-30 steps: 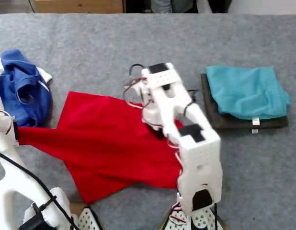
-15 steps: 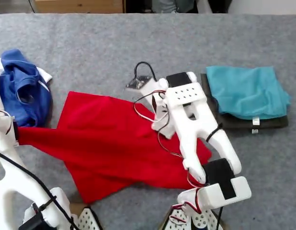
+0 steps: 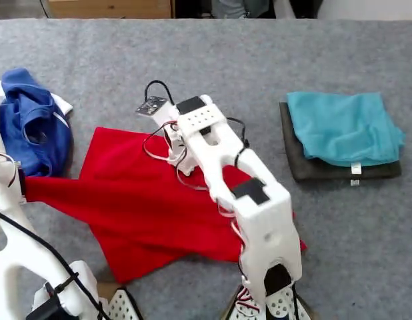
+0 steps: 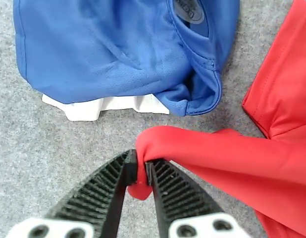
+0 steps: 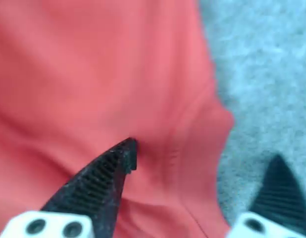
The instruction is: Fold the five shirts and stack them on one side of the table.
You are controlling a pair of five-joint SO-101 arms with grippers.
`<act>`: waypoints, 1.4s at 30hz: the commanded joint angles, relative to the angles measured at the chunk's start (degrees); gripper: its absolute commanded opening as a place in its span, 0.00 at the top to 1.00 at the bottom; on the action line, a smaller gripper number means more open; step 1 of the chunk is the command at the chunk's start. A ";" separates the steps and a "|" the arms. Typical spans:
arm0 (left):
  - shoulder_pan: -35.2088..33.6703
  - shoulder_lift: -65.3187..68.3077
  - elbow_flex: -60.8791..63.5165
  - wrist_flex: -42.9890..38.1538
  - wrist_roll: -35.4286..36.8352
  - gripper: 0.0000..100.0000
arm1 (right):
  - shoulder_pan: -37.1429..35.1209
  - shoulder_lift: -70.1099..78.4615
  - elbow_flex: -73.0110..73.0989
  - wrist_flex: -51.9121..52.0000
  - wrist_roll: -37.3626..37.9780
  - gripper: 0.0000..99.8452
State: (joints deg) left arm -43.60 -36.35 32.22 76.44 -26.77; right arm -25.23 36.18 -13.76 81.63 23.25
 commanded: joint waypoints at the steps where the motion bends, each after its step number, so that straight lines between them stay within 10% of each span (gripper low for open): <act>1: -0.66 -0.79 1.27 0.35 -2.02 0.97 | 4.40 0.57 -8.40 3.08 -2.64 0.88; 20: -0.04 -0.79 1.45 -0.09 -2.73 0.97 | 15.56 0.57 -10.95 18.73 8.09 0.94; 32: -0.40 -0.79 1.45 -0.18 -2.73 0.97 | 0.09 5.41 -13.85 0.70 -4.04 0.60; 40: -0.40 -0.79 1.45 -0.09 -2.73 0.97 | 3.60 8.48 -13.85 3.08 -5.19 0.98; 42: -0.13 -0.79 1.45 0.09 -2.73 0.97 | 5.45 8.04 -13.76 4.57 -5.19 0.94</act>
State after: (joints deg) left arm -43.69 -36.35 35.30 76.35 -29.14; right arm -21.71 44.88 -27.21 83.91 18.68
